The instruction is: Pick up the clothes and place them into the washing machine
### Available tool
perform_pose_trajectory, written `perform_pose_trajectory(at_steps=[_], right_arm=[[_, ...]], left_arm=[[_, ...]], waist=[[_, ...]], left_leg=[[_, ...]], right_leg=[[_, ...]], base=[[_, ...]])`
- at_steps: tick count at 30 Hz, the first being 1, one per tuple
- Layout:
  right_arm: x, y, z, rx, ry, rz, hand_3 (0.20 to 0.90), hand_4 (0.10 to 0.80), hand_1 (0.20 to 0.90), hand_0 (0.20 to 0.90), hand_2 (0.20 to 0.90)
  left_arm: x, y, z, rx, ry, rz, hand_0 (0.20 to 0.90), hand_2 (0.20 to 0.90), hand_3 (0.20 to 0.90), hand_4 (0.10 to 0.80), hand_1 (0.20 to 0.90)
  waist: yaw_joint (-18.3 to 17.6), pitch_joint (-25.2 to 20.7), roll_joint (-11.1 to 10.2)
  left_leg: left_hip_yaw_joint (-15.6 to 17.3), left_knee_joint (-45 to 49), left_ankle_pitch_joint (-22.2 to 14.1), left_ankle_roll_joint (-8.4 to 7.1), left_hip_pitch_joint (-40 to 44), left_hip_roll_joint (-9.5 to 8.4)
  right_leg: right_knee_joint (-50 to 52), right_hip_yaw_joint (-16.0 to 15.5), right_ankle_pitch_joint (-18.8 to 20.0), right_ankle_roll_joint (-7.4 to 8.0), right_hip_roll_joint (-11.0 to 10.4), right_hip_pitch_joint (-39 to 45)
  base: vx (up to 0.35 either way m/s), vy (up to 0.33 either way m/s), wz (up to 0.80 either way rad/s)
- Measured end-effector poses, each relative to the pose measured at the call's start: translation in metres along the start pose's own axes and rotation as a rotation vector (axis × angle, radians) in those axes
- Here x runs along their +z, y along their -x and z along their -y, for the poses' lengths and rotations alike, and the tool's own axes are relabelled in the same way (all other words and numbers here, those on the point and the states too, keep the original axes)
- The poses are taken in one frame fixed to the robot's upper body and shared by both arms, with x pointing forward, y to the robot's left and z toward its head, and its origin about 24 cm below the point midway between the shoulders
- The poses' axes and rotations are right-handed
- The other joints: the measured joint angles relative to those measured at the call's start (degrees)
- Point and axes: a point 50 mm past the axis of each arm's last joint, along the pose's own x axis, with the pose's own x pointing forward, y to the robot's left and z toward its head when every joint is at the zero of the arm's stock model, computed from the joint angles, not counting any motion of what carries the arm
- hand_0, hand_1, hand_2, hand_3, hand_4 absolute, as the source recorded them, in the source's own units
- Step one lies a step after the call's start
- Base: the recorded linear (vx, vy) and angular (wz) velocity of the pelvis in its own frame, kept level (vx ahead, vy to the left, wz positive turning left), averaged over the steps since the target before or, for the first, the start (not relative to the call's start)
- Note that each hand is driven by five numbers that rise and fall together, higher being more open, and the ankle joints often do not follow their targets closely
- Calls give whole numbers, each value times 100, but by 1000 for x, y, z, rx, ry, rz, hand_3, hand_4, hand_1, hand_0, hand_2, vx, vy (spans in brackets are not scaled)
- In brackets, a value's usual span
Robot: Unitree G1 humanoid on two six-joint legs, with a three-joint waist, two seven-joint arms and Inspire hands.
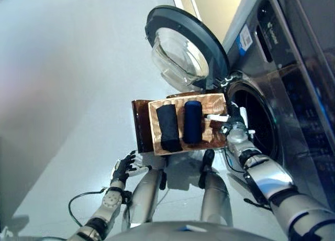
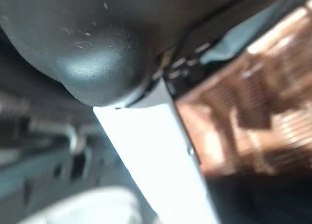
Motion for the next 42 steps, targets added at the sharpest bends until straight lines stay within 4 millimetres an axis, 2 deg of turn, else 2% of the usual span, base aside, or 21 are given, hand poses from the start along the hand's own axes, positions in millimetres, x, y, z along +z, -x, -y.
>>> perform_pose_trajectory(at_steps=[5,9,11,15,18,22,31,35,42], right_arm=[[0,7,-22,63,21,4,900,800,900,900,900],[0,9,-26,71,58,0,900,800,900,900,900],[0,8,-24,47,81,-1,900,800,900,900,900],[11,2,-15,-18,115,-4,900,800,900,900,900],[27,-1,-14,-36,135,32,900,800,900,900,900],[35,-3,-12,-48,158,53,900,800,900,900,900],[44,-5,-9,-84,235,88,900,800,900,900,900],[58,-8,-3,-109,230,108,900,800,900,900,900],[64,-9,2,-170,223,126,900,800,900,900,900]], left_arm=[[0,-1,-17,46,-29,1,900,900,900,800,900],[6,-5,-21,50,-49,12,900,900,900,800,900],[16,-7,-21,52,-44,51,900,900,900,800,900],[46,-12,-23,67,-12,176,900,900,900,800,900],[57,-14,-26,81,6,214,900,900,900,800,900],[61,-14,-27,96,12,229,900,900,900,800,900],[71,-15,-25,113,20,268,900,900,900,800,900],[73,-16,-23,114,14,274,900,900,900,800,900],[78,-17,-17,107,1,290,900,900,900,800,900]], waist=[[21,40,-349],[83,97,-481],[190,162,-528],[332,390,-545],[338,578,-538],[343,637,-521],[467,745,-413],[492,770,-375],[530,829,-342]], left_leg=[[-45,5,13,-35,-33,37],[-115,152,-18,-77,-215,35],[-159,353,-134,-80,-353,36],[-222,1169,-450,-107,-854,12],[-225,1813,-738,-107,-1174,-43],[-205,2406,-1020,-88,-1583,-51],[-208,2590,-1071,-38,-1886,-96],[-242,2597,-993,-98,-2144,-153],[-291,2595,-978,-89,-2300,-199]], right_leg=[[-46,-107,-16,-25,22,44],[-82,-194,-1,-59,44,19],[10,-221,-55,-72,40,-55],[636,-259,-355,-155,-4,-372],[1196,-215,-634,-171,-92,-649],[1654,-132,-813,-173,-128,-983],[1837,-123,-837,-167,-194,-1259],[1961,-162,-895,-153,-246,-1503],[2014,-261,-952,-153,-307,-1599]], base=[[5,-26,9],[0,-16,15],[63,-23,11],[-17,52,18],[11,62,6],[13,41,-4],[8,9,2],[-18,-13,16],[-17,-2,10]])
